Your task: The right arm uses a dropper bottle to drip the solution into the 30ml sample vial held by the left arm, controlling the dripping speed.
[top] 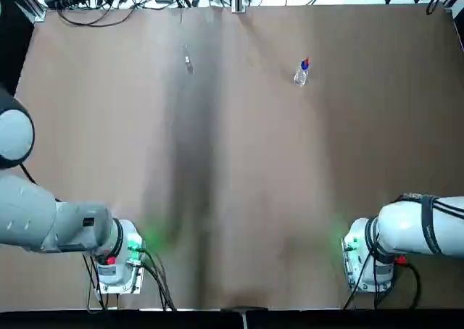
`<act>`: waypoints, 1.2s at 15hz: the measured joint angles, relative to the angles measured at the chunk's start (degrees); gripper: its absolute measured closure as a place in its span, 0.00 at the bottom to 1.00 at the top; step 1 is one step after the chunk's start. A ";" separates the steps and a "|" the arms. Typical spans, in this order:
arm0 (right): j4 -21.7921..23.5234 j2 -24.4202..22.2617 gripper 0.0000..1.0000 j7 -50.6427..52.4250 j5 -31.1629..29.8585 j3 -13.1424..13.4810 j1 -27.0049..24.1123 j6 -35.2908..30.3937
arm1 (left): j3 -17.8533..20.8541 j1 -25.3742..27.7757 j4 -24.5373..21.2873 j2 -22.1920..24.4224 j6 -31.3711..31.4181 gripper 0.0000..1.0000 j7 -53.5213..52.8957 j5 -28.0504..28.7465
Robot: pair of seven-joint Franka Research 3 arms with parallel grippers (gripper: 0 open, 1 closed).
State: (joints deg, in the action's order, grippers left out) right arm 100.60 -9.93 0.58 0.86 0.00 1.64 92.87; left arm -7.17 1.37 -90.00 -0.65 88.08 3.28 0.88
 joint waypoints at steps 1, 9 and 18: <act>0.00 0.00 0.00 0.00 0.00 0.00 0.00 -0.07 | 0.03 0.26 0.01 0.12 -0.10 0.00 -0.07 0.00; 0.04 0.00 0.00 0.02 0.00 -0.01 0.08 -0.32 | 0.34 1.15 -0.21 0.38 -2.65 0.00 0.20 0.00; 0.86 7.32 0.00 -0.12 0.58 -0.10 3.99 0.83 | 0.74 9.70 -1.24 -14.48 1.69 0.00 15.38 -5.18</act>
State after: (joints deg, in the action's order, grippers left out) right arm 101.47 -2.61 0.45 1.45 -0.10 5.63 93.70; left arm -6.44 11.06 -91.24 -15.12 89.77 18.66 -4.31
